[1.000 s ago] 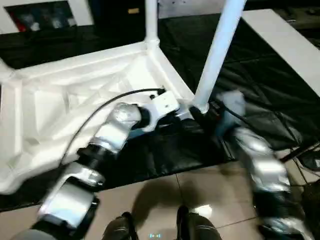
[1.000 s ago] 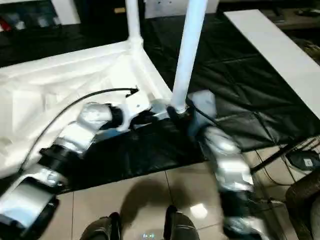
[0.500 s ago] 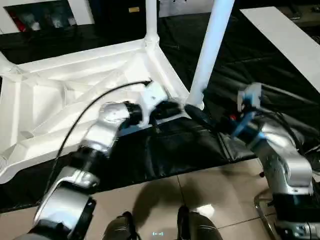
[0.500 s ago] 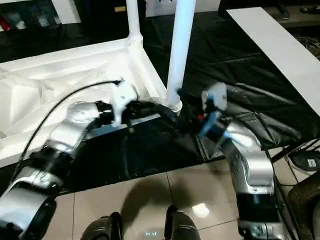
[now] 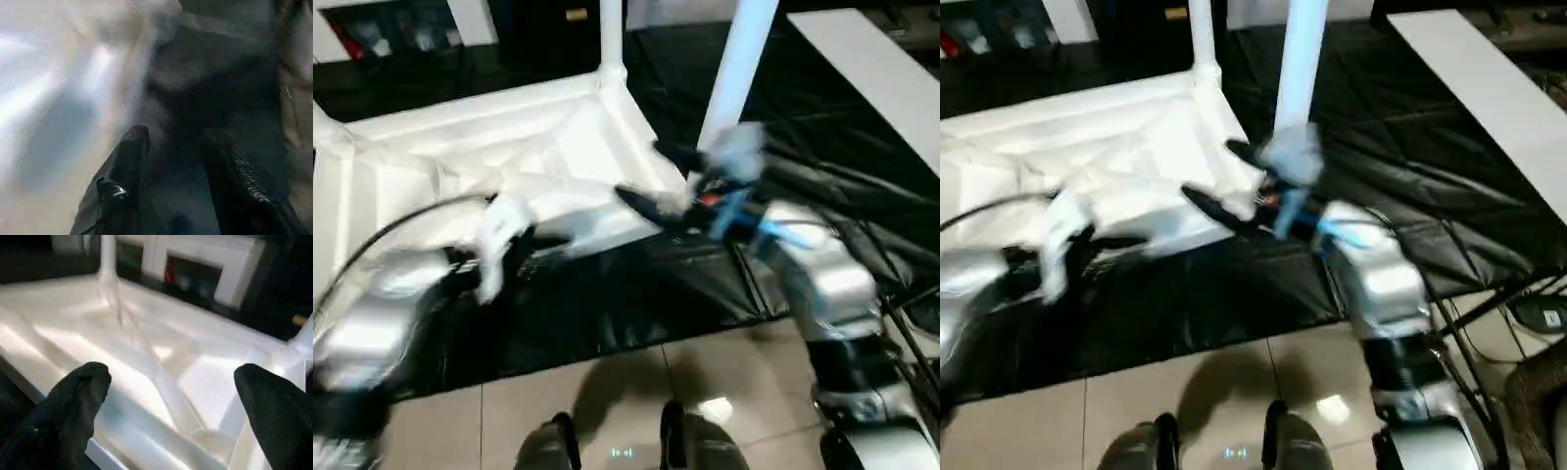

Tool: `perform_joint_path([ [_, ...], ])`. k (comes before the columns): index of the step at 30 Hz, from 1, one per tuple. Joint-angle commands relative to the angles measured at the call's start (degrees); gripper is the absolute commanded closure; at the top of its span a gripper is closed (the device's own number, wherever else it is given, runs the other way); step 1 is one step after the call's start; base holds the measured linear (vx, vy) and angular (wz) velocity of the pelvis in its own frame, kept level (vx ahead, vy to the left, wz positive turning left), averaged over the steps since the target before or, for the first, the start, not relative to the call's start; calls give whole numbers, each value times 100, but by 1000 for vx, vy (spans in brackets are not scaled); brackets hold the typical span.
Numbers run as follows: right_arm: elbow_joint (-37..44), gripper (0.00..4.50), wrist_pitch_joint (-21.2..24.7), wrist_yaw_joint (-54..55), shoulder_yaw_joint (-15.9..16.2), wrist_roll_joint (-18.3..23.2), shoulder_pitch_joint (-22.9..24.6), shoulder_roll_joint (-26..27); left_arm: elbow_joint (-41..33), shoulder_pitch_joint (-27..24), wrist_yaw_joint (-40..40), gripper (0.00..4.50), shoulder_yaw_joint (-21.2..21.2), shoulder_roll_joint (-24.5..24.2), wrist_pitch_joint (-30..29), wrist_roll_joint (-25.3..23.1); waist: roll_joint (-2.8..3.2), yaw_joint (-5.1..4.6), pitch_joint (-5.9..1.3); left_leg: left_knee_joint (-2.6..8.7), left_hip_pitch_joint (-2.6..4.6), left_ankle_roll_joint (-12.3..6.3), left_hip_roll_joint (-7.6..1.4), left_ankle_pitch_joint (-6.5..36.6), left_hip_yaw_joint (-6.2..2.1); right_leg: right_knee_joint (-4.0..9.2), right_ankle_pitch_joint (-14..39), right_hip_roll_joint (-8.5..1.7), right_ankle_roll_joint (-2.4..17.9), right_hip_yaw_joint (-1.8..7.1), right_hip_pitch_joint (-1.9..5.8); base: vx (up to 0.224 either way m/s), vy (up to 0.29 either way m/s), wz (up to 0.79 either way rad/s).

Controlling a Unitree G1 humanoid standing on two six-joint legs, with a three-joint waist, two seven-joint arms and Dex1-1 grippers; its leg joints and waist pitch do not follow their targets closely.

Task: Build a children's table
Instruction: Rotate leg to tighten, then rotate table base

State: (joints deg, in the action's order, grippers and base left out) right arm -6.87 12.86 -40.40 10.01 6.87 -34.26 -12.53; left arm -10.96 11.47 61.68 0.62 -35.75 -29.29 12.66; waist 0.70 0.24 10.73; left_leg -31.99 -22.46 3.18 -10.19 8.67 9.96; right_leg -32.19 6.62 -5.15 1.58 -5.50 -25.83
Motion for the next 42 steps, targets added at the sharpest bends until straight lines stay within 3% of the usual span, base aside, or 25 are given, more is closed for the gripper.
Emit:
perform_joint_path([
  [1,-277,0,-209,262,248,-444,-106,7,-286,-168,-32,225,-9,-106,-246,-88,67,3,-428,350,171,-259,-235,1516,-36,350,2357,-286,1066,348,336,0,0,0],
  [3,-851,0,-730,800,562,-1158,-304,-109,-330,-390,-385,225,-47,-129,-372,-433,63,-8,-422,370,140,-180,-256,1516,-66,311,2245,-265,1072,335,349,0,0,0],
  [5,-1101,0,-981,1032,656,-1407,-385,-173,-387,-477,-516,225,-89,-186,-446,-520,69,-18,-424,354,157,-160,-233,1609,-55,323,2234,-264,1044,347,351,0,0,0],
  [6,-1263,0,-1127,1185,695,-1543,-436,-209,-419,-526,-601,225,-117,-222,-489,-581,104,-6,-398,368,141,-142,-245,1693,-73,311,2203,-267,1042,344,348,0,0,0],
  [7,-1680,0,-1355,1561,658,-1742,-566,-267,-439,-581,-886,225,-165,-284,-580,-744,91,-18,-401,351,147,-182,-232,1709,-60,314,2128,-268,1073,356,345,0,0,0],
  [16,-3100,0,-1839,2383,255,-1975,-1042,-754,-221,-505,-1551,225,-252,-261,-530,-1263,79,2,-439,306,137,-279,-209,1611,-46,261,1733,-245,1247,357,381,0,0,0],
  [23,-4118,0,-2279,2551,-23,-1984,-1371,-1496,-198,-375,-1966,225,-247,-31,-444,-1276,37,43,-432,257,124,-395,-181,1662,-29,304,2084,-234,1149,329,368,0,0,0],
  [27,-4546,0,-2408,2510,-239,-1774,-1488,-1726,-349,-515,-1993,225,-197,114,-268,-1115,10,48,-444,238,81,-446,-161,1669,-39,299,2101,-224,1102,306,396,0,0,0],
  [29,-4556,0,-2488,2414,-366,-1615,-1450,-1736,-495,-640,-2042,225,-93,251,-188,-961,9,-8,-433,236,28,-518,-157,1642,-52,292,2039,-236,1141,292,419,0,0,0],
  [33,-4184,0,-2426,1836,-670,-997,-1158,-1516,-872,-991,-2038,206,361,602,-351,-304,17,-77,-445,214,23,-663,-158,1595,-37,297,1904,-231,1247,281,415,0,0,0],
  [35,-3801,0,-2254,1418,-766,-626,-916,-1401,-1077,-1287,-1851,206,581,581,-448,-5,16,-121,-418,218,-2,-772,-171,1612,-38,315,1968,-223,1243,265,418,0,0,0],
  [38,-2990,0,-1831,699,-900,123,-434,-1181,-1375,-1850,-1336,206,1028,407,-503,544,42,-112,-390,254,24,-732,-219,1687,-50,353,2284,-209,1120,264,385,0,0,0],
  [39,-2724,0,-1679,444,-885,360,-291,-1137,-1417,-1969,-1166,206,1149,313,-527,660,22,-104,-360,257,45,-724,-206,1758,-36,383,2390,-186,1098,266,354,0,0,0],
  [40,-2192,0,-1427,46,-789,745,-3,-1079,-1390,-2118,-941,206,1417,140,-526,779,55,-79,-322,297,51,-670,-225,1895,-54,403,2611,-185,968,267,346,0,0,0],
  [42,-1698,0,-1215,-291,-619,1020,282,-1060,-1277,-2207,-677,206,1710,-146,-637,879,71,-55,-294,326,100,-577,-235,2055,-68,432,2830,-169,849,269,313,0,0,0],
])
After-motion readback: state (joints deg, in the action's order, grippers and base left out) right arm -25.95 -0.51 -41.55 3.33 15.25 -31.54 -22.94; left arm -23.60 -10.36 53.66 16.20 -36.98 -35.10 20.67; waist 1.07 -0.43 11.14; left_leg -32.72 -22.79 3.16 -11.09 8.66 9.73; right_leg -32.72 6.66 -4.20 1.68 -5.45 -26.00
